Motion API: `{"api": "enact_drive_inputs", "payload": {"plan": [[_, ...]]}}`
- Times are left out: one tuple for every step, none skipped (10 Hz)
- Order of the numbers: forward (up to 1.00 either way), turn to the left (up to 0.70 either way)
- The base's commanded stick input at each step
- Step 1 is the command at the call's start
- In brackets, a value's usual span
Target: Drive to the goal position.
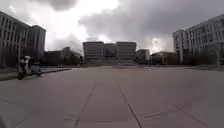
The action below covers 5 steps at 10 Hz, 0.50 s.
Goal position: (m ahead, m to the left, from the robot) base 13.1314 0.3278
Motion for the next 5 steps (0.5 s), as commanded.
{"api": "enact_drive_inputs", "payload": {"plan": [[1.0, 0.07], [1.0, 0.12], [1.0, 0.13], [1.0, 0.0], [1.0, 0.0]]}}
